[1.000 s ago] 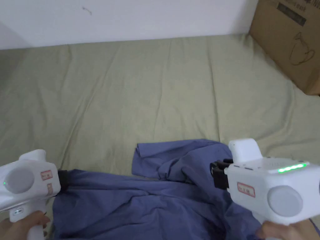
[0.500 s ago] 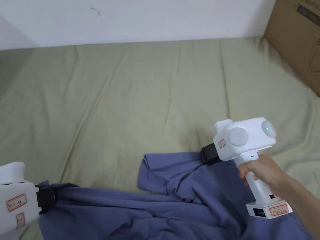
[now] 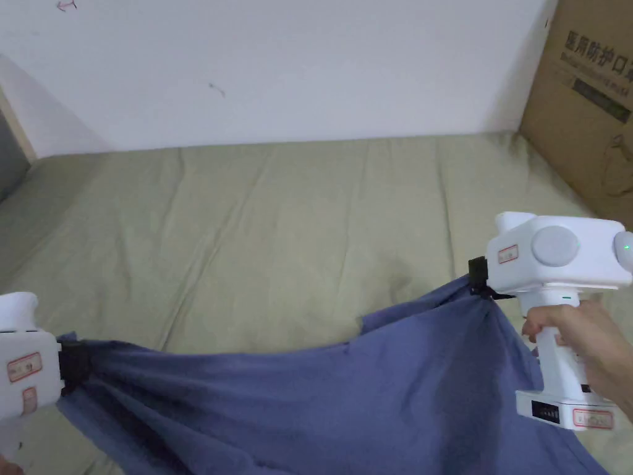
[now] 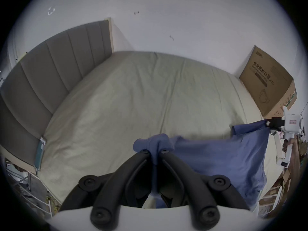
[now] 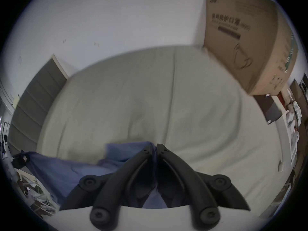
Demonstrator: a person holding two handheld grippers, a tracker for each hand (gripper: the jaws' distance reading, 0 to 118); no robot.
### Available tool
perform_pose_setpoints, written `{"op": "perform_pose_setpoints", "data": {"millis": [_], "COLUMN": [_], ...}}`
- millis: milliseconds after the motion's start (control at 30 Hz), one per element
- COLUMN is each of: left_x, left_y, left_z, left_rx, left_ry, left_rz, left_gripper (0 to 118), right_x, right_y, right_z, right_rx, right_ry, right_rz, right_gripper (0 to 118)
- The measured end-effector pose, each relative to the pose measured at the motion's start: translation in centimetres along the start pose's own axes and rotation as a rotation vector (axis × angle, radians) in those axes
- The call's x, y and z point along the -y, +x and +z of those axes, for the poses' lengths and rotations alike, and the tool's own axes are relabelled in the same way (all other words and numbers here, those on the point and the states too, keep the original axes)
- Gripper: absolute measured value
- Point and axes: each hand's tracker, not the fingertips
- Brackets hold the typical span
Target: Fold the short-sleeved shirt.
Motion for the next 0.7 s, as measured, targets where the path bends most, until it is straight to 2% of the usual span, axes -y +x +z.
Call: {"op": "perform_pose_setpoints", "data": {"millis": [167, 300, 367, 533, 700], "left_x": [-2.3, -4.0, -5.1, -9.0, -15.3], "left_y": [-0.7, -0.2, 0.4, 0.8, 1.3], "left_z": [5.0, 8.8, 10.0, 11.8, 12.5], "left_rx": [0.011, 0.068, 0.067, 0.049, 0.028], "left_ry": [0.095, 0.164, 0.204, 0.273, 0.335], "left_rz": [0.014, 0.005, -0.017, -0.042, -0.054], "left_gripper": [4, 4, 4, 4, 4], "right_x": [-3.0, -4.2, -4.2, -7.0, -12.6], "right_y": [2.3, 3.4, 3.0, 3.0, 1.7], "right_z": [8.8, 14.0, 16.5, 20.5, 23.5], "right_rx": [-0.061, -0.042, -0.061, -0.076, -0.099], "right_ry": [0.132, 0.192, 0.21, 0.291, 0.36], "right_rz": [-0.061, -0.07, -0.116, -0.105, -0.14], "right_gripper": [3, 3, 3, 3, 3]}}
